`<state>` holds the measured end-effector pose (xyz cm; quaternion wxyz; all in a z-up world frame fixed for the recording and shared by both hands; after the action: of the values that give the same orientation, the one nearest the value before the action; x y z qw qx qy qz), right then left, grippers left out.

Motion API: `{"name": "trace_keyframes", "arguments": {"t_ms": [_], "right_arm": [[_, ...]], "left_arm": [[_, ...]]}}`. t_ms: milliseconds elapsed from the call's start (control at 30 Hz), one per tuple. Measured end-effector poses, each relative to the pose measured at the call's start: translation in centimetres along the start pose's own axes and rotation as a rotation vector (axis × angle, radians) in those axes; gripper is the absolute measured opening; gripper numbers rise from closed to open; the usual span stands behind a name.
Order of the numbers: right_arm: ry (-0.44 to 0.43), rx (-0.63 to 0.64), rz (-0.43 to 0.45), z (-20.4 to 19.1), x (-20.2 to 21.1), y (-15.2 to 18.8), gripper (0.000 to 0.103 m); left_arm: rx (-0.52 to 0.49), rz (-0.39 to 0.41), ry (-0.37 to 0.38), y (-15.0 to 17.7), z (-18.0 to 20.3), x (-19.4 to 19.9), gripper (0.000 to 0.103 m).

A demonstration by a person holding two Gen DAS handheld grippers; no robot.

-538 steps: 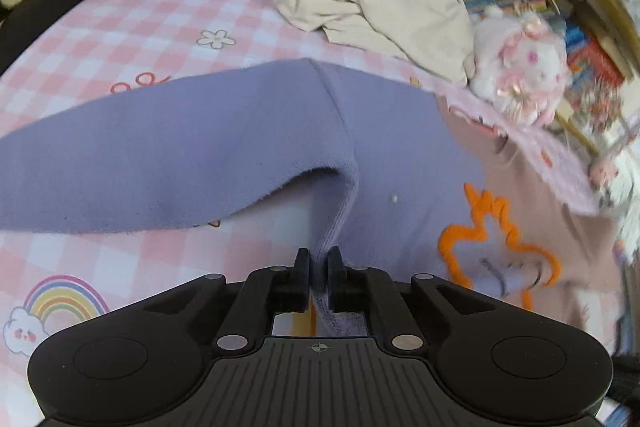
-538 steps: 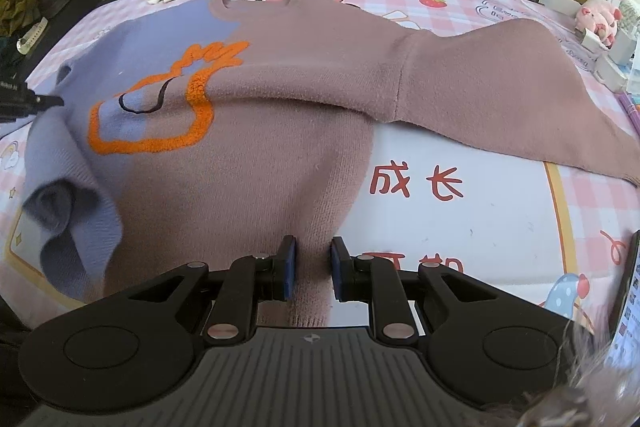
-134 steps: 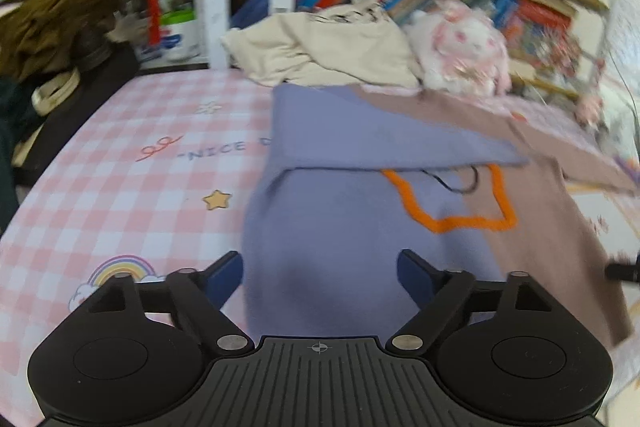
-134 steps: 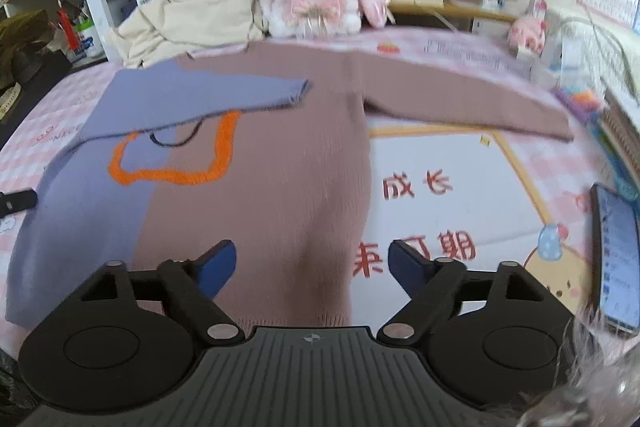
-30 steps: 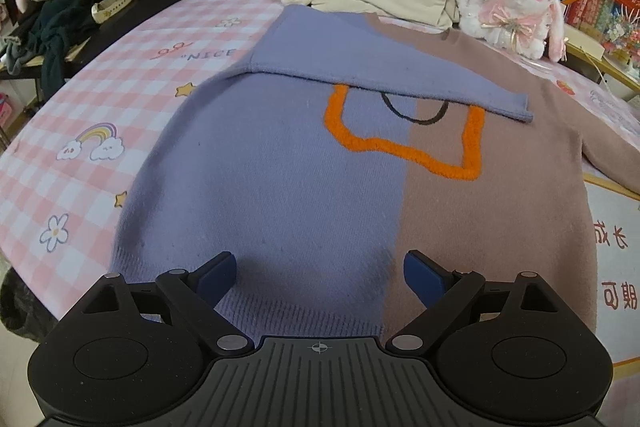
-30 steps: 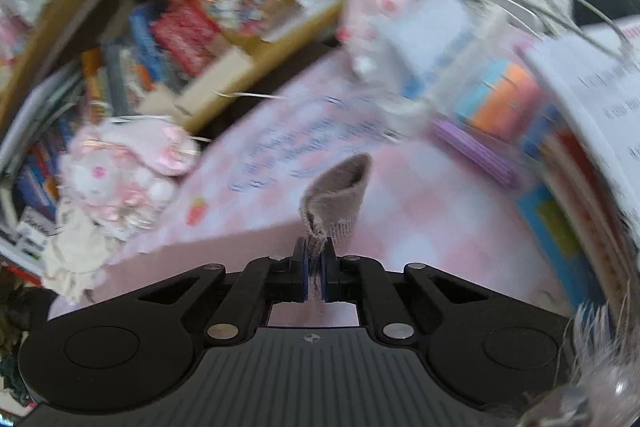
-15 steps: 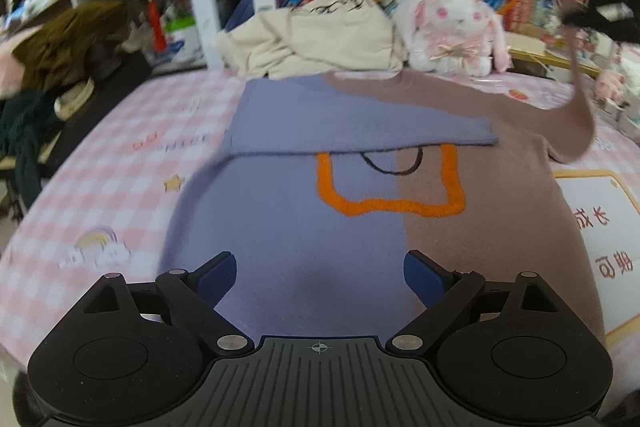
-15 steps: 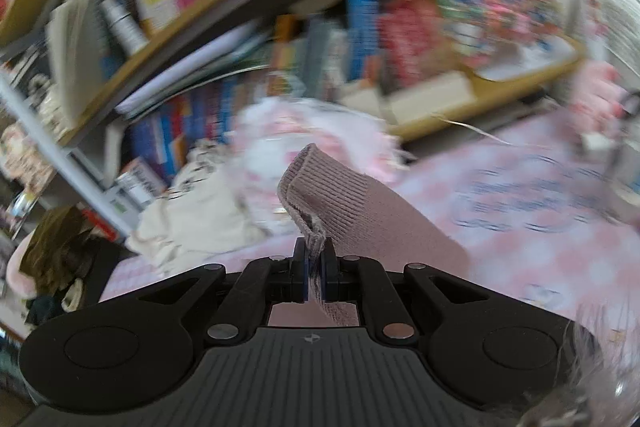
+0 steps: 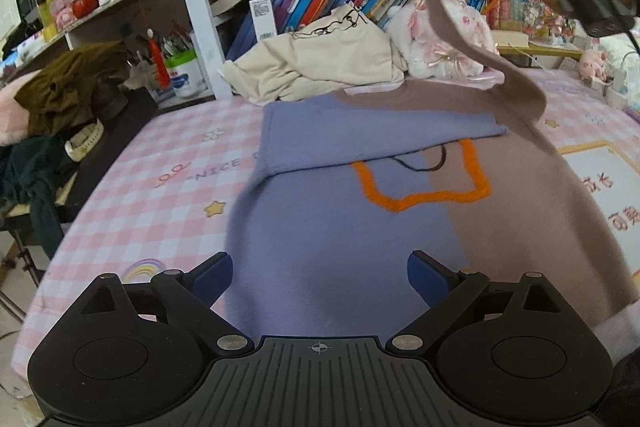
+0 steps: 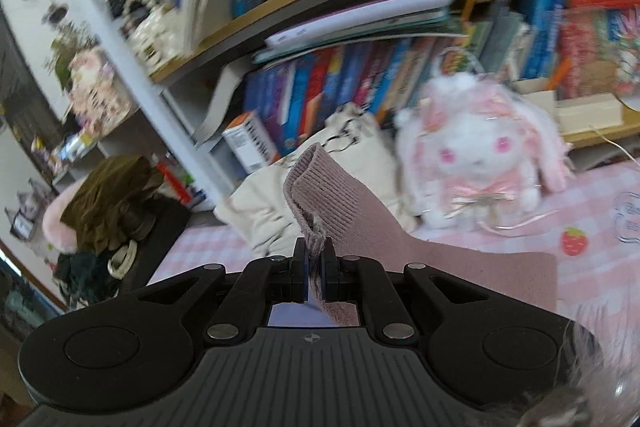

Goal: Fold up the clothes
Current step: 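Lift the mauve sleeve and fold it across the sweater body with the right gripper, then lay the mauve sleeve over the lavender sleeve and open the right gripper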

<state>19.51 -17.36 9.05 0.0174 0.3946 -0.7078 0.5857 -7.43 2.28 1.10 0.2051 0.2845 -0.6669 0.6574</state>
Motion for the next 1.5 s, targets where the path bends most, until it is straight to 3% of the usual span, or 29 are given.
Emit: {"name": "trace_keyframes", "arguments": {"t_ms": [400,800,900,933,967,1033,1233,1500], "right_arm": [[-0.032,0.048,-0.108,-5.7,-5.7,2.7,0.006],[-0.037,0.021,-0.220,-6.6,-8.7,5.4,0.008],[-0.062,0.009,-0.238,-6.7,-8.9,5.6,0.013],[-0.073,0.005,-0.241,-6.7,-8.8,5.7,0.021],[-0.085,0.000,-0.239,-6.7,-8.6,5.7,0.040],[-0.110,-0.004,-0.209,-6.8,-7.5,5.6,0.051],[-0.078,0.022,-0.187,-6.9,-3.8,6.0,0.054],[0.075,0.037,-0.166,-5.8,2.4,9.7,0.061]], "left_arm": [[0.048,-0.027,-0.071,1.5,-4.4,0.8,0.096],[0.048,-0.044,-0.080,1.8,-5.5,0.6,0.096],[0.032,-0.046,-0.068,1.7,-5.3,0.5,0.096],[0.026,-0.047,-0.064,1.7,-5.2,0.4,0.096],[0.021,-0.047,-0.059,1.6,-5.1,0.3,0.096],[0.013,-0.046,-0.046,1.5,-5.0,0.1,0.096],[0.008,-0.030,-0.009,0.2,-4.9,-0.8,0.096],[0.043,-0.001,0.062,-0.4,-6.0,-1.2,0.098]]}}
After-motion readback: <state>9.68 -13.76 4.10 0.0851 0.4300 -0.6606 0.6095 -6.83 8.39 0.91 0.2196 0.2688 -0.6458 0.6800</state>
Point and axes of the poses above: each gripper's, at about its wrist camera, not at the fingertips, and x roughly against the way its jaws point, z to its right, y to its underside, the point moved 2 cm from there along -x, roughly the way its jaws point, and after that the axes turned 9 degrees about x, right-handed, at the moved point
